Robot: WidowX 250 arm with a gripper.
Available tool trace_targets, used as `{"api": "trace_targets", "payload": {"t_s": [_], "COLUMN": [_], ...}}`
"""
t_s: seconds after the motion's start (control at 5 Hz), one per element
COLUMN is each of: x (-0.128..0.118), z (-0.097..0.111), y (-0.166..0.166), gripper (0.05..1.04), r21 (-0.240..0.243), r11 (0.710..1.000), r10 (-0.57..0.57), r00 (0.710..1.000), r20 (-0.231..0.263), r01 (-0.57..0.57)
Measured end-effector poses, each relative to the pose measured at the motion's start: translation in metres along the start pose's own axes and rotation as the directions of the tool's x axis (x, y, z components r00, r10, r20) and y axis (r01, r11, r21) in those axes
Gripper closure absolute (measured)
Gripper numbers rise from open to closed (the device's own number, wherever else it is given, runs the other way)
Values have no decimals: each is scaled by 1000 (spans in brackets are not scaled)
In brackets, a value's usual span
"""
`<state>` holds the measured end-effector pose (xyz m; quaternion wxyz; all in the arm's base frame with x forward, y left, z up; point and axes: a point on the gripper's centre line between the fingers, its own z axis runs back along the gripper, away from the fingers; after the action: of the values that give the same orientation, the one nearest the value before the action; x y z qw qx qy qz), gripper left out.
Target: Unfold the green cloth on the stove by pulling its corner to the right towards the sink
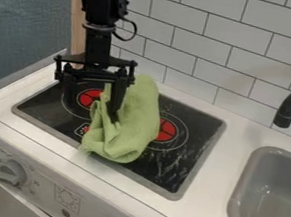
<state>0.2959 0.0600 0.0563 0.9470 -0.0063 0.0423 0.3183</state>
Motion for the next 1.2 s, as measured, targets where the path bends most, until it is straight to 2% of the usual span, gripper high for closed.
{"api": "trace_targets", "payload": {"t_s": [0.2,0.6,0.8,1.2], "x": [4,7,9,12], "z": [3,-5,-10,-10], "y": [-4,-17,-23,-22], "gripper": [83,83,140,745], "r21": [-7,-22,-20,-10], "r11": [1000,999,998,999], "r10": [0,-34,-54,-50], "r00": [1000,999,999,999], "r20": [15,5,2,19], "r01": [0,34,54,51]}}
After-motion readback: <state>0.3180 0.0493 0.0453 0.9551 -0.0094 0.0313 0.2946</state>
